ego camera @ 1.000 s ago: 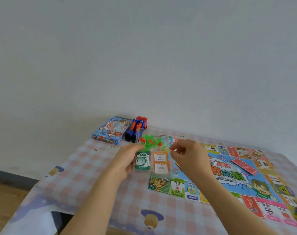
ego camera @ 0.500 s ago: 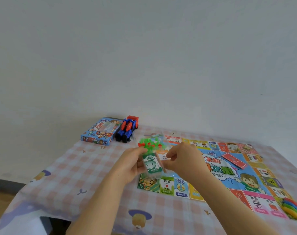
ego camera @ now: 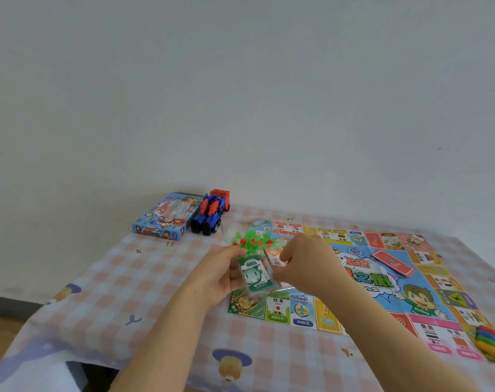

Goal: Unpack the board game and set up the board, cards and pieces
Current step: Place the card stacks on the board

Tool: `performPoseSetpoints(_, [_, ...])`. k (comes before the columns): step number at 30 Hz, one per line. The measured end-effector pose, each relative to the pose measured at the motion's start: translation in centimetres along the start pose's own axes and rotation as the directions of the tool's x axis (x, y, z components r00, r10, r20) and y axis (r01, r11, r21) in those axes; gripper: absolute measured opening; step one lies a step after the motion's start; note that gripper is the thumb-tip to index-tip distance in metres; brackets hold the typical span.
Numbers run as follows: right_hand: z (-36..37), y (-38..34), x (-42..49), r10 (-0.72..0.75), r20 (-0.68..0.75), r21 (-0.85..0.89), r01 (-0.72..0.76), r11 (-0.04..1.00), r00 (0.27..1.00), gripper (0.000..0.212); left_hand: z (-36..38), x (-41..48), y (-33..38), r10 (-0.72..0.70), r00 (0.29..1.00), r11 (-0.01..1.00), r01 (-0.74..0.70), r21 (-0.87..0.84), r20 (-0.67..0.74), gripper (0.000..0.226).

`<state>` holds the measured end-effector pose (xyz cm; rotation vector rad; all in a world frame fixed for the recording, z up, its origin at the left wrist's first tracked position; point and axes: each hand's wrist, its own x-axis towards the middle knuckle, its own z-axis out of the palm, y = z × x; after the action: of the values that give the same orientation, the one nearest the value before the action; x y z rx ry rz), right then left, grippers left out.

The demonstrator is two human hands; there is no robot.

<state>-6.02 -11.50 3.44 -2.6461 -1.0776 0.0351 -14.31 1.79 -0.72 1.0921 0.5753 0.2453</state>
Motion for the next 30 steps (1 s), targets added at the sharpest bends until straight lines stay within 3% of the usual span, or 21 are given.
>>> performPoseSetpoints(6, [-1.1, 0.7, -0.3, 0.019, 0.018, 0.242, -0.022, 0.97, 1.0, 0.026, -0.7, 0.2, 0.0, -0.002, 0.999, 1.0, 0.001, -0.009, -0.046, 0.008])
performPoseSetpoints(12, [-1.6, 1.8, 0.0, 0.066, 0.041, 0.356, -0.076, 0.931, 0.997, 0.028, -0.6, 0.0, 0.4, 0.02, 0.998, 0.998, -0.016, 0.062, -0.066, 0.006])
performPoseSetpoints(19, [-1.6, 3.2, 0.2, 0.157, 0.021, 0.583, -0.14, 0.8, 0.987, 0.026, -1.4, 0.3, 0.4, 0.055, 0.991, 0.984, -0.032, 0.176, -0.125, 0.011])
performPoseSetpoints(23, [-1.3, 3.9, 0.1, 0.199, -0.03, 0.621, -0.138, 0.772, 0.98, 0.027, -1.9, 0.8, 0.3, 0.095, 0.977, 0.947, -0.03, 0.32, -0.189, 0.033])
performPoseSetpoints(25, [-1.2, 4.1, 0.0, 0.213, -0.047, 0.632, -0.136, 0.763, 0.976, 0.027, -2.1, 0.9, 0.3, 0.214, 0.945, 0.815, -0.033, 0.578, -0.249, 0.051])
performPoseSetpoints(27, [-1.3, 4.2, -0.1, 0.21, -0.075, 0.627, -0.118, 0.77, 0.975, 0.025, -2.3, 1.1, 0.3, 0.38, 0.886, 0.488, 0.051, 0.871, -0.264, 0.058])
performPoseSetpoints(28, [-1.3, 4.3, -0.1, 0.206, -0.089, 0.616, -0.109, 0.78, 0.974, 0.025, -2.4, 1.1, 0.4, 0.449, 0.859, 0.319, 0.103, 0.942, -0.246, 0.058])
performPoseSetpoints(30, [-1.4, 4.5, -0.2, 0.203, -0.104, 0.596, -0.103, 0.797, 0.974, 0.024, -2.3, 1.1, 0.7, 0.518, 0.829, 0.116, 0.176, 0.977, -0.211, 0.056])
